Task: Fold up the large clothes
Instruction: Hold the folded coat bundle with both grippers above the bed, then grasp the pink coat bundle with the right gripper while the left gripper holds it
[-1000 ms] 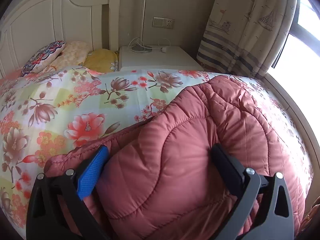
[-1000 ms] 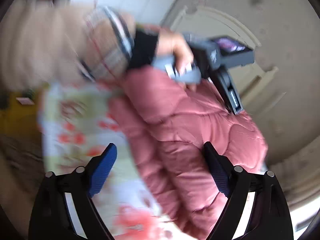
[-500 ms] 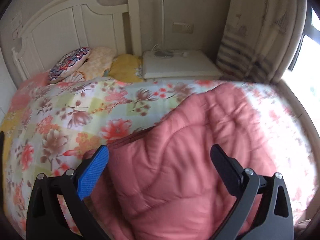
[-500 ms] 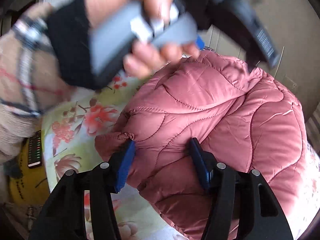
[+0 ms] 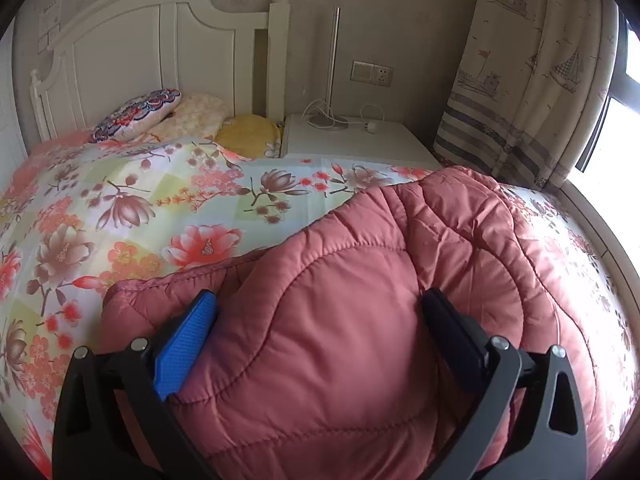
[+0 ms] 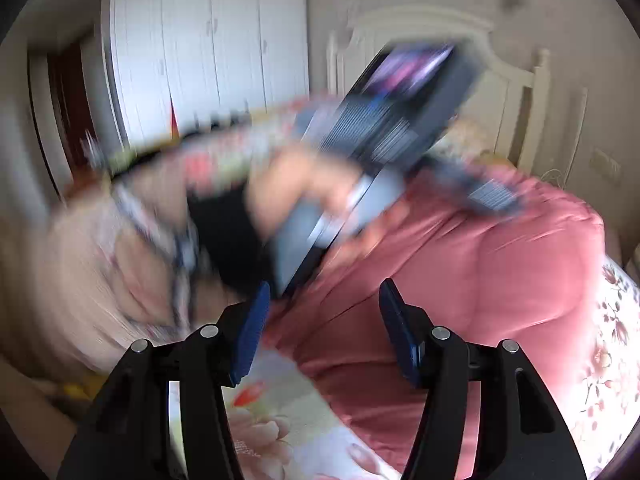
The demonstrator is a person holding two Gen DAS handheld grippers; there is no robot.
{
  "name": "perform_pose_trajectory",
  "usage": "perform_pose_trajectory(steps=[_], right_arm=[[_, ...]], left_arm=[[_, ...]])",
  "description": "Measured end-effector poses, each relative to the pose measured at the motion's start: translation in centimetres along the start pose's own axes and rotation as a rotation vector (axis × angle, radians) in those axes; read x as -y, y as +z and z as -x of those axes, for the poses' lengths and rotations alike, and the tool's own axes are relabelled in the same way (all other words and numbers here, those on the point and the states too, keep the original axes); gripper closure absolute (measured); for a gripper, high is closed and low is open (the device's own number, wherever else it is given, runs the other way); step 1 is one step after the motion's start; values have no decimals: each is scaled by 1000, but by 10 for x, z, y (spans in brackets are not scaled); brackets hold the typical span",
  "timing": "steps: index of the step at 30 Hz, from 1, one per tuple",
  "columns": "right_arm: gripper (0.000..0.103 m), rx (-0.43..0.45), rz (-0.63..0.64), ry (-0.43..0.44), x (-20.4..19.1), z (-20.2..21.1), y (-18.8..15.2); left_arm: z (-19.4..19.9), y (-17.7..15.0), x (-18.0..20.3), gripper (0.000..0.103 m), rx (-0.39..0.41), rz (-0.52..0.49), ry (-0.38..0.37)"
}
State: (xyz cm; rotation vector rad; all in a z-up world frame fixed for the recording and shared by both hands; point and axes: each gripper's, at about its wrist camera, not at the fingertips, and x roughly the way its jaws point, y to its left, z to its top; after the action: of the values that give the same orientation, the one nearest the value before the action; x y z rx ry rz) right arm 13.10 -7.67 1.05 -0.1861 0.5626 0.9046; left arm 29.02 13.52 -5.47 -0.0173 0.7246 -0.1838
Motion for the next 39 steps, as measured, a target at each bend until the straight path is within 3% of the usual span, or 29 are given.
perform_pose_trajectory(steps=[4,7,9,10,12,13,19,23,26,29,33,36,39], right_arm=[[46,83,-111,-159,62,34,27],[52,8,-206,-139,97,23,23],[51,-76,-188,-83,90,-1,4],[51,-106,-125,-143,78,-16,-11],[50,-79,-22,-250,59,-32,-31],[50,-70,-51,-250,58,-35,-33],[51,-105,1,-195,69,1,6],[51,-21,-27,-309,110,15,48],[51,15,-66,-361,140,0,78],[51,-51,-141,-368,176,-35,86],[51,-276,-218,-327,225,-95,59],[51,-236,-314,-290,231,-87,46],[51,-214,-245,-410,209,-64,55]], left_arm=[[3,-2,-4,2,18,25,-20],[4,-2,-5,2,17,34,-34],[5,-3,-8,2,21,40,-48],[6,-3,-9,2,25,43,-64],[7,-4,-10,2,29,46,-82],[6,-5,-10,2,29,44,-78],[9,-6,-10,2,43,56,-63],[11,-7,-14,2,52,71,-76],[12,-7,-13,2,53,68,-73],[12,-7,-13,2,53,68,-68],[12,-7,-12,2,50,62,-36],[11,-7,-9,2,44,45,-23],[10,-7,-8,2,42,41,-12]])
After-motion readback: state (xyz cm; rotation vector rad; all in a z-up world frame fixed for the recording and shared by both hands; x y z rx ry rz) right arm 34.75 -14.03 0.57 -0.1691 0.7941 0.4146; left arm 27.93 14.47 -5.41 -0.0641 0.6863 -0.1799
